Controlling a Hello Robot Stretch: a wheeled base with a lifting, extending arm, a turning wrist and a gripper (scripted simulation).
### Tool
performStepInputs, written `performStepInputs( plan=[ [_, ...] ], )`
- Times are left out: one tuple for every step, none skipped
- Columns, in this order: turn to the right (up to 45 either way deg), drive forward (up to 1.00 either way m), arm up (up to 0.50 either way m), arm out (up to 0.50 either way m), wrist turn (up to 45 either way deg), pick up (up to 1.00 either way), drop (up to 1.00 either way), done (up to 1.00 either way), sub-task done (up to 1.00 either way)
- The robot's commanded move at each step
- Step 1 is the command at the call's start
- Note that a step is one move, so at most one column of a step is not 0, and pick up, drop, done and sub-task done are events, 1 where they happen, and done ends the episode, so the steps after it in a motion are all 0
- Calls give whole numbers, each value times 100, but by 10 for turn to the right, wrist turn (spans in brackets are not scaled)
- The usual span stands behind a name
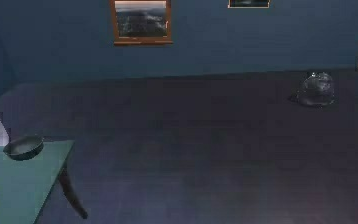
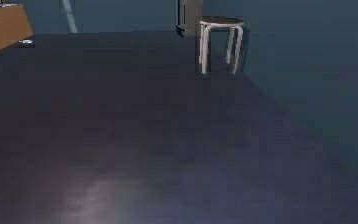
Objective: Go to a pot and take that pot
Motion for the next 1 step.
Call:
performStepInputs(
  plan=[
    [0, 45, 0, 0, 0, 0, 0, 0, 0]
  ],
)
